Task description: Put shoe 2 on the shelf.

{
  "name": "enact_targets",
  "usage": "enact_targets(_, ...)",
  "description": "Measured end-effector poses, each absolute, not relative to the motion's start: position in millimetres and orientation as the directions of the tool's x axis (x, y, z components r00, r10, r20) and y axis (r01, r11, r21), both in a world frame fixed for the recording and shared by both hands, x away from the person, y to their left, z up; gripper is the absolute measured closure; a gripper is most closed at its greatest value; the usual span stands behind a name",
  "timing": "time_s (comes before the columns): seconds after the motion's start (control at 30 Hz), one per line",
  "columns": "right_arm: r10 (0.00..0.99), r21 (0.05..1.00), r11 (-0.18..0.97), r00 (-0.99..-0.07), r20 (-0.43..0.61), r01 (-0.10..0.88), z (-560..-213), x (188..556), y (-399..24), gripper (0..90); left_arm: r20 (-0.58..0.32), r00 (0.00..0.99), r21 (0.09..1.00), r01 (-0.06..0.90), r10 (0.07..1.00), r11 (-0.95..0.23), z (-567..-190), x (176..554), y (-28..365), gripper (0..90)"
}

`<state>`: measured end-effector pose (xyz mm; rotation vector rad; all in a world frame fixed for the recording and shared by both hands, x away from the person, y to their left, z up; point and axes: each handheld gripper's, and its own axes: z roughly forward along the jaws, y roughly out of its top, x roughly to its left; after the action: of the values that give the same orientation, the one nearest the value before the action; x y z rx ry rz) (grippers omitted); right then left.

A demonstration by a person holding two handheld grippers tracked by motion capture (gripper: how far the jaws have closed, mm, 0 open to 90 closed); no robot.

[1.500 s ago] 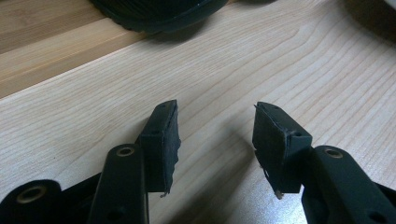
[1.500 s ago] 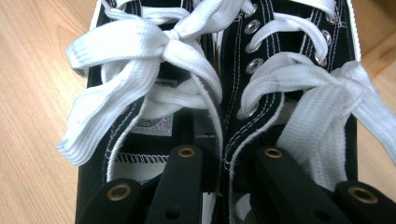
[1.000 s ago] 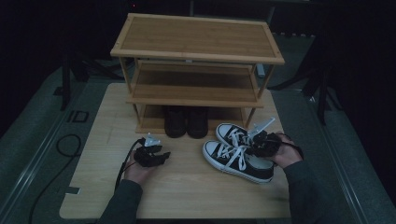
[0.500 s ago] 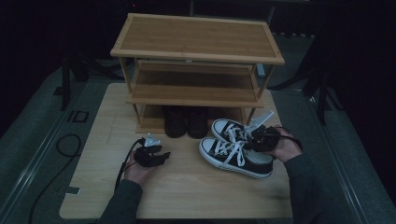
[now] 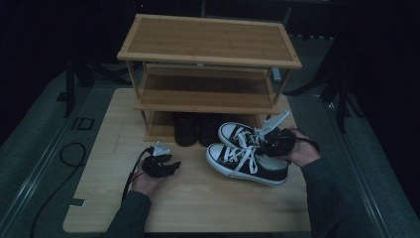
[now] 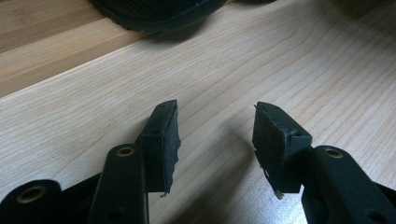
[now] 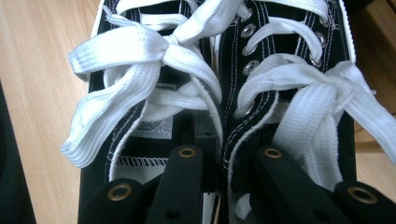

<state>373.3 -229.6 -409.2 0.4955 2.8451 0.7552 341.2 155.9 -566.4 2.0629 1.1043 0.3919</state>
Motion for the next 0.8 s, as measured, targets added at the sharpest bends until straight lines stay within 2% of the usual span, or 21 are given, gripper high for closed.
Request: enact_targets(0.8,0.250,0.558,0.811,-0.966,-0.065,0.173,-381.6,368.0,-204.5,85.6,-0.073,0.580,0.737,0.579,0.811,-0.349,-566.4,340.8,155.5,50.8)
